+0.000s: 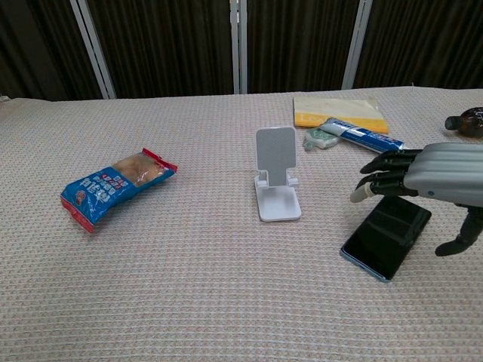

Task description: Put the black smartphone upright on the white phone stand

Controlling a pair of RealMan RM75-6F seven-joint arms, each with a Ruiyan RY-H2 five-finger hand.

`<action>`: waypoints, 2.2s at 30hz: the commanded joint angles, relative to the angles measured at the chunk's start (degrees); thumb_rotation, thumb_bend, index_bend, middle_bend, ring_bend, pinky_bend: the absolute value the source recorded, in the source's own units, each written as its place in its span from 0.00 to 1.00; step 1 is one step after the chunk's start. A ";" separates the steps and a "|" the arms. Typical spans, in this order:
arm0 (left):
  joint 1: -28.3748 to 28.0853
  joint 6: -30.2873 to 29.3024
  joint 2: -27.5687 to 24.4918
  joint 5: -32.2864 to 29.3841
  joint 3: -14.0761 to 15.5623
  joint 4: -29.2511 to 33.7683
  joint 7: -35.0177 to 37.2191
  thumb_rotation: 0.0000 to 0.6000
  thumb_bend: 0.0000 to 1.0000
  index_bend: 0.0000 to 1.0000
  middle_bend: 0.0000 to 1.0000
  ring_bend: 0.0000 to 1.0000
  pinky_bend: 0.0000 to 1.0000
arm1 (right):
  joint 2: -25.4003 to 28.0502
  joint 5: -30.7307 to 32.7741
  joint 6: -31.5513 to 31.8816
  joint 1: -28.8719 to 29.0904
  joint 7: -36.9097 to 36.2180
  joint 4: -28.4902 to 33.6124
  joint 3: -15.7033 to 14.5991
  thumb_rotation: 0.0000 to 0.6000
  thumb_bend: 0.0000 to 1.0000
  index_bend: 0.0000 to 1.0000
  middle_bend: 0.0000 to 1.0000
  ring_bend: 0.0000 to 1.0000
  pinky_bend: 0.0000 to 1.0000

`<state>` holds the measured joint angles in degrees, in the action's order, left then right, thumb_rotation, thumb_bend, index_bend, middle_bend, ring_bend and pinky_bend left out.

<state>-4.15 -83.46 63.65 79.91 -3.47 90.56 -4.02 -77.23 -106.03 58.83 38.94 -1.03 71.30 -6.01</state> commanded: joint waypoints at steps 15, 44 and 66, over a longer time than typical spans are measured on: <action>-0.67 1.68 1.43 -1.78 -0.42 -1.43 -1.82 1.00 0.00 0.00 0.00 0.00 0.00 | -8.76 -5.53 3.31 2.42 -5.79 -15.32 -3.78 1.00 0.00 0.22 0.20 0.10 0.13; -0.81 1.84 1.44 -1.41 -0.18 -0.75 -1.98 1.00 0.00 0.00 0.00 0.00 0.00 | -11.56 -6.91 17.92 1.60 -9.03 -25.91 -4.50 1.00 0.17 0.49 0.51 0.41 0.23; -0.59 1.53 -0.18 0.25 0.26 -0.27 1.59 1.00 0.00 0.00 0.00 0.00 0.00 | 0.35 -6.57 8.91 10.79 52.86 3.02 12.56 1.00 0.17 0.51 0.50 0.41 0.23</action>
<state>-4.72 -82.00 63.44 80.25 -3.18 90.37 -2.45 -78.23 -113.49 74.38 46.73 39.48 68.67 1.95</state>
